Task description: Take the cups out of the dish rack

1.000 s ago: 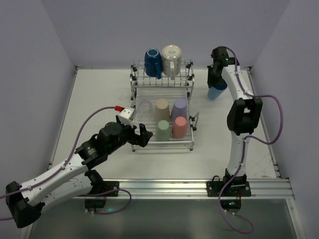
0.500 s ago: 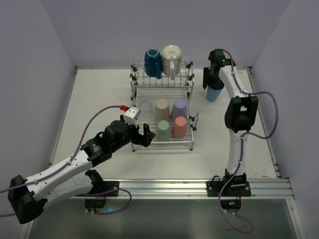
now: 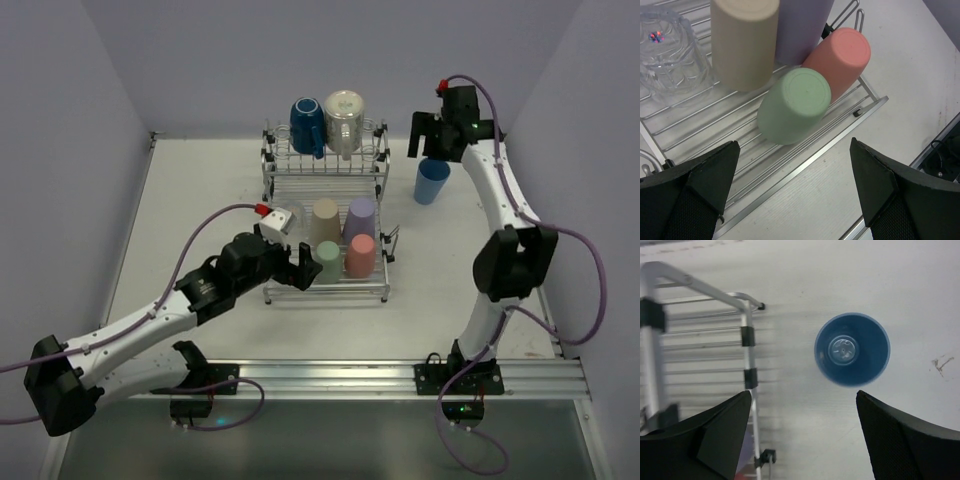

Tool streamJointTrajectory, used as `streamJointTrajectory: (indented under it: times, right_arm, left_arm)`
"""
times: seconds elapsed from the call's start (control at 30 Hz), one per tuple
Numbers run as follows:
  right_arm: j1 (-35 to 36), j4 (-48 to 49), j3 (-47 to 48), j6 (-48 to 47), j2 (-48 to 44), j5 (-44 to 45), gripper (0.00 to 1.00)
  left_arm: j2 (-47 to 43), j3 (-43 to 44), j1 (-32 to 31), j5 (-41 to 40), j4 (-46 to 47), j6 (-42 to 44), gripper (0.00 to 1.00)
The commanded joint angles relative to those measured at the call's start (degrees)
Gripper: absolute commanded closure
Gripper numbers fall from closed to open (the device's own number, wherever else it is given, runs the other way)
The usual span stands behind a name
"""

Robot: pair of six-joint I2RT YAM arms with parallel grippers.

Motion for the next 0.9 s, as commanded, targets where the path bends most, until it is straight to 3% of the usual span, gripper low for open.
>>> streamJointTrajectory:
  times: [0.0,0.3,0.67,0.77,0.87]
  right_arm:
    - [0.6,10.7,-8.7,3.9,-16.4,-4.3,0.11]
    - [3.3,44.4,-54.2,19.0,-50.2,-20.6,0.14]
    - [5.0,45.6,-68.8,20.9,-63.2,-26.3,0.17]
    - [5.4,46.7,-70.6,22.3,-64.7,-27.9,0.18]
    - [5.8,46.8,-71.5,22.8,-66.2,-28.1,0.18]
  left_arm:
    - [2.1,3.4,-0.1,0.7,3.7,2.2,0.00]
    - [13.9,6.9,-1.8,-2.7,7.5,3.0,0.00]
    - [21.2,9.7,-3.8,-7.5,12.9,3.7,0.02]
    - [23.3,10.6,-3.8,-8.4,12.7,5.1,0.06]
    - [24.6,10.8,-3.8,-10.1,11.9,5.2,0.20]
